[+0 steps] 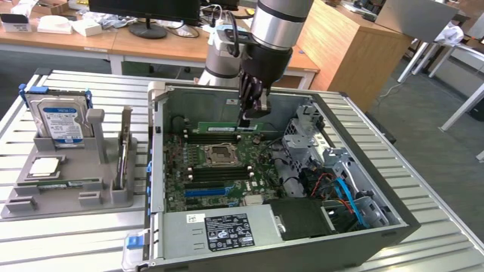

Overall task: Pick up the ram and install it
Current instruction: 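Pick up the ram and move it above insertion slot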

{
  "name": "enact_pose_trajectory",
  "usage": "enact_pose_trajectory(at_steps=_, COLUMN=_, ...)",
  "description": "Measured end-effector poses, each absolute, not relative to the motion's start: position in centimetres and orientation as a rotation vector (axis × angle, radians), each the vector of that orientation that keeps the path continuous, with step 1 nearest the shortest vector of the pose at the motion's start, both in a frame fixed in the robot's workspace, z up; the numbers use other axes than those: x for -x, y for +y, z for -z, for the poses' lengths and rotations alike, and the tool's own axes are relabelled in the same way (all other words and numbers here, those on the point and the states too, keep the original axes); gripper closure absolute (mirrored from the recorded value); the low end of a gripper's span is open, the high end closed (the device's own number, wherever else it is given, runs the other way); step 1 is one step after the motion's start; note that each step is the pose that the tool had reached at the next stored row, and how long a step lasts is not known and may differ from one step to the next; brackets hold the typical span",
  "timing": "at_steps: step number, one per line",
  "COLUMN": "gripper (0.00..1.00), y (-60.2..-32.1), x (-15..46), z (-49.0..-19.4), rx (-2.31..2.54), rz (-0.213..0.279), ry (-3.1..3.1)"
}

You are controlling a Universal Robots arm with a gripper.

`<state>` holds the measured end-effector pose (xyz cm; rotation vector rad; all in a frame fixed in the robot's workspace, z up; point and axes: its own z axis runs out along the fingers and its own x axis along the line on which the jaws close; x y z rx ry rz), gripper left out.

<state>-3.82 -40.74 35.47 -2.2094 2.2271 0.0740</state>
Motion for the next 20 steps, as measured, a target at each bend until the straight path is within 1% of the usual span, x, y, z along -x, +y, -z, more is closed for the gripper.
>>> enact_pose_trajectory(at_steps=20, gripper=0.89, y=-40.9, x=3.25, z=-35.45, rx=2.206, rz=-0.074, ry=2.23)
